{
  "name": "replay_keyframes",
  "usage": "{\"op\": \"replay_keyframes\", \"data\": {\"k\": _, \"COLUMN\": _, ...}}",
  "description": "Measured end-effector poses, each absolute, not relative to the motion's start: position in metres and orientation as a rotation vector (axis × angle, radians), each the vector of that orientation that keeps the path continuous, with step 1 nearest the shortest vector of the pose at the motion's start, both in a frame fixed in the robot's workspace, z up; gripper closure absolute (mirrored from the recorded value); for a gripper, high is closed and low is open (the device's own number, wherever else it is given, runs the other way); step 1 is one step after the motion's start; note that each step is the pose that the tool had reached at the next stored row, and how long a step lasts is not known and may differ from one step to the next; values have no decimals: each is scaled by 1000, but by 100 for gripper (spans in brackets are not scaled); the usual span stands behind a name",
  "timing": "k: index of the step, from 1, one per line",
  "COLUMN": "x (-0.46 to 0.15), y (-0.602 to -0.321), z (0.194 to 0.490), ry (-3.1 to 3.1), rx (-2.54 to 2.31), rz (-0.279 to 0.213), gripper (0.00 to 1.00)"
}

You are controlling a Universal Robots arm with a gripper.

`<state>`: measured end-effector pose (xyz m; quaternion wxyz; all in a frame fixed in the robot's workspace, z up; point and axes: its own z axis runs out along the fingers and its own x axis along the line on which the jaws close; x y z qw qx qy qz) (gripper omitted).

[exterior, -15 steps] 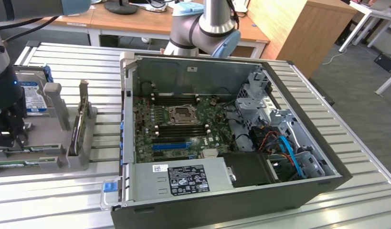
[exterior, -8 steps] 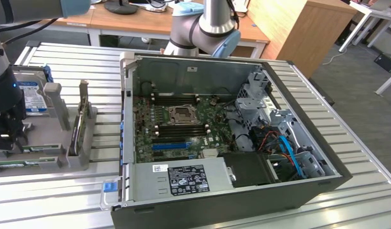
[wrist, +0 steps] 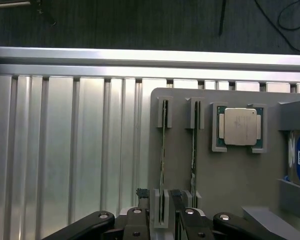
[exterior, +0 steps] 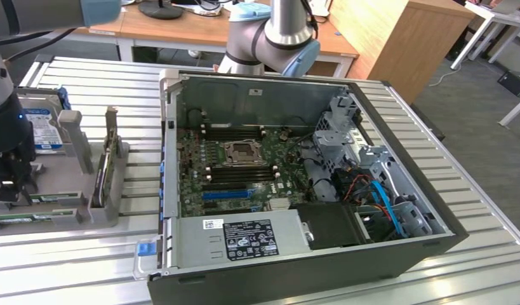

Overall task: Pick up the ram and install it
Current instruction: 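Pick up the ram and move it above insertion slot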

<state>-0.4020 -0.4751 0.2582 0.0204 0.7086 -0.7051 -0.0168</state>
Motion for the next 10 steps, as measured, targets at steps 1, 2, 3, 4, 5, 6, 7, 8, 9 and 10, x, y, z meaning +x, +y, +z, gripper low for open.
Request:
{"op": "replay_keyframes", "data": {"k": 1, "x": -402, "y": -475, "z": 257, "ry": -2187, "rx": 2198, "rz": -52, "gripper": 70}}
{"op": "replay_keyframes", "data": {"k": 2, "x": -402, "y": -475, "z": 255, "ry": -2187, "rx": 2198, "rz": -52, "gripper": 70}}
{"op": "replay_keyframes", "data": {"k": 3, "x": -402, "y": -475, "z": 254, "ry": -2187, "rx": 2198, "rz": -52, "gripper": 70}}
{"op": "replay_keyframes", "data": {"k": 4, "x": -402, "y": -475, "z": 252, "ry": -2187, "rx": 2198, "rz": -52, "gripper": 70}}
{"op": "replay_keyframes", "data": {"k": 5, "x": -402, "y": -475, "z": 251, "ry": -2187, "rx": 2198, "rz": -52, "gripper": 70}}
{"op": "replay_keyframes", "data": {"k": 6, "x": -402, "y": -475, "z": 249, "ry": -2187, "rx": 2198, "rz": -52, "gripper": 70}}
{"op": "replay_keyframes", "data": {"k": 7, "x": -402, "y": -475, "z": 247, "ry": -2187, "rx": 2198, "rz": -52, "gripper": 70}}
{"op": "replay_keyframes", "data": {"k": 8, "x": -402, "y": -475, "z": 245, "ry": -2187, "rx": 2198, "rz": -52, "gripper": 70}}
{"op": "replay_keyframes", "data": {"k": 9, "x": -402, "y": -475, "z": 243, "ry": -2187, "rx": 2198, "rz": -52, "gripper": 70}}
{"op": "replay_keyframes", "data": {"k": 10, "x": -402, "y": -475, "z": 242, "ry": -2187, "rx": 2198, "rz": -52, "gripper": 70}}
